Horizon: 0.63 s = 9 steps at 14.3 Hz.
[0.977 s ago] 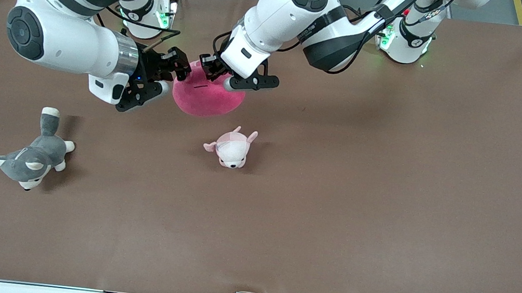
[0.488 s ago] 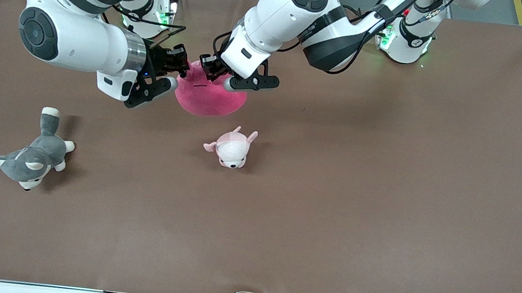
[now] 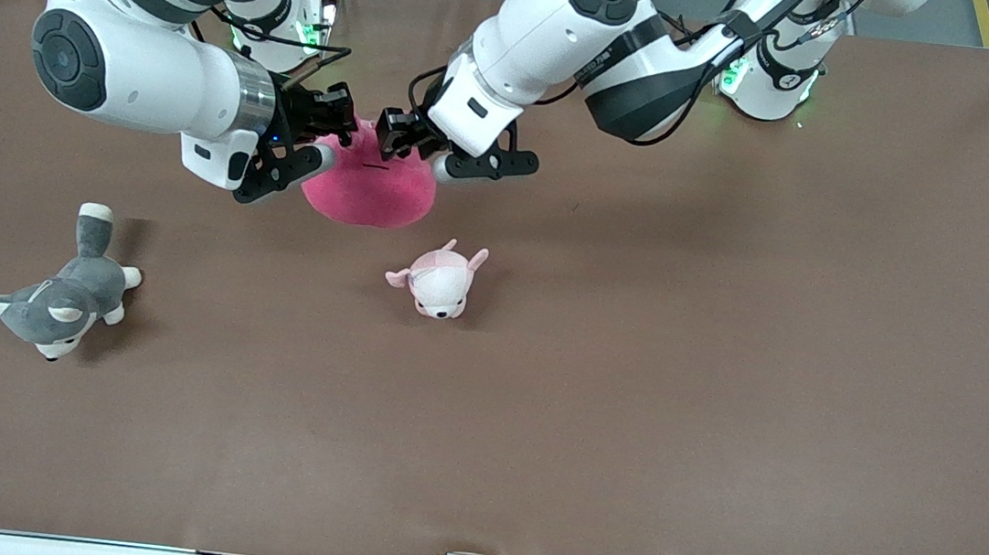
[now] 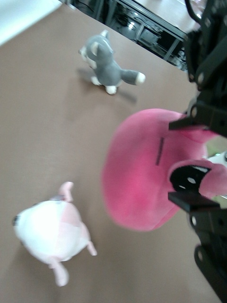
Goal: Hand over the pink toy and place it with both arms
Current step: 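Open the left gripper and withdraw it while the right gripper holds the toy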
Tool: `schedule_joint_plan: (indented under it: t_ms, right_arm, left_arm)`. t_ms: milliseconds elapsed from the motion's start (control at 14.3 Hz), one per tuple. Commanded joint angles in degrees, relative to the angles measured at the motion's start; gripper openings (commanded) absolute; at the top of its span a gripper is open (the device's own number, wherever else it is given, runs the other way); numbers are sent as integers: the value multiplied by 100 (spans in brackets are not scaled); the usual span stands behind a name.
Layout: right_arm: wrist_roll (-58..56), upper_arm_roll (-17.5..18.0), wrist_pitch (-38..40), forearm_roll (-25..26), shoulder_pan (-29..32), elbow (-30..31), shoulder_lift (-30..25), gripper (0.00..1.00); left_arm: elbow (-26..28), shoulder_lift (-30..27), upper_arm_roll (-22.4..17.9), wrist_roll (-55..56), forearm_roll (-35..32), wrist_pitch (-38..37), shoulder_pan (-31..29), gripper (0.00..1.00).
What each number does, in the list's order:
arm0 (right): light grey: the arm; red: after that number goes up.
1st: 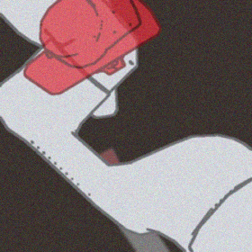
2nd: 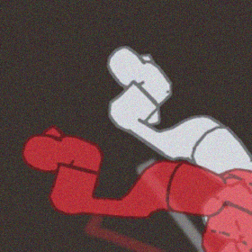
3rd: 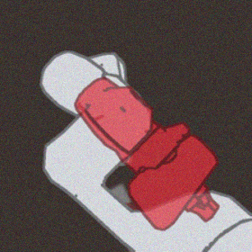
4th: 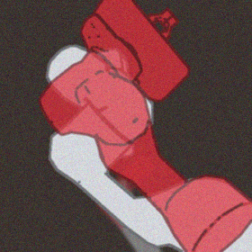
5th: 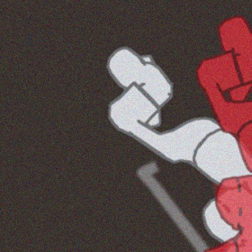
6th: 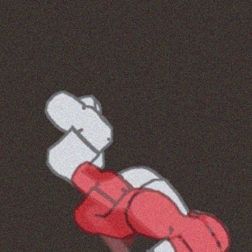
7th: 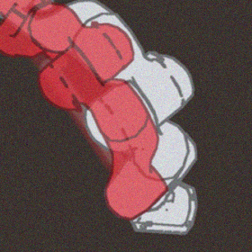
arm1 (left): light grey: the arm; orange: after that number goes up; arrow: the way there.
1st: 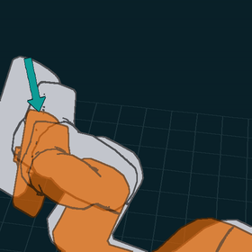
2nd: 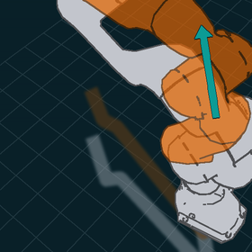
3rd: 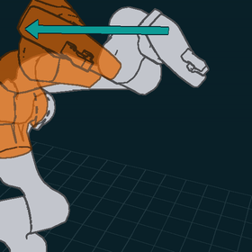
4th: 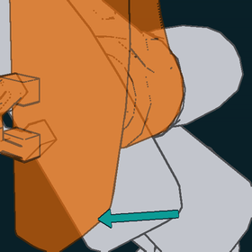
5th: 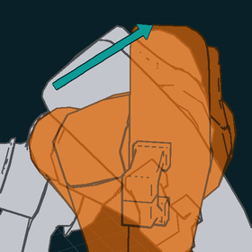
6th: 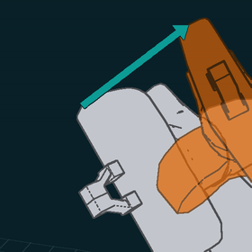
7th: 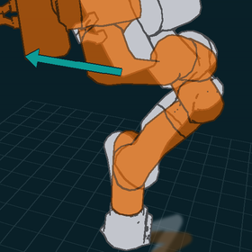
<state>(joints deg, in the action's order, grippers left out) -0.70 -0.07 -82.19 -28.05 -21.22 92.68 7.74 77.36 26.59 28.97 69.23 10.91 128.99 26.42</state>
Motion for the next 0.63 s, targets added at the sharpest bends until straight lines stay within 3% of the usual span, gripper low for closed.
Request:
schedule_joint_plan:
  t_ms: [0, 279, 558]
  right_arm:
    - [-18, -63, 72, 106, 222, -4, -132, 0]
    - [-974, -63, -51, 572, 1294, -48, 157, 0]
    - [-1108, -63, -604, 564, 1858, -285, 781, 0]
  left_arm:
    - [94, -417, 4, -41, -291, -285, -452, 100]
    - [95, -874, 4, -540, -353, -909, -1339, 100]
    - [103, -1261, 4, -1497, -362, -1866, -2437, 100]
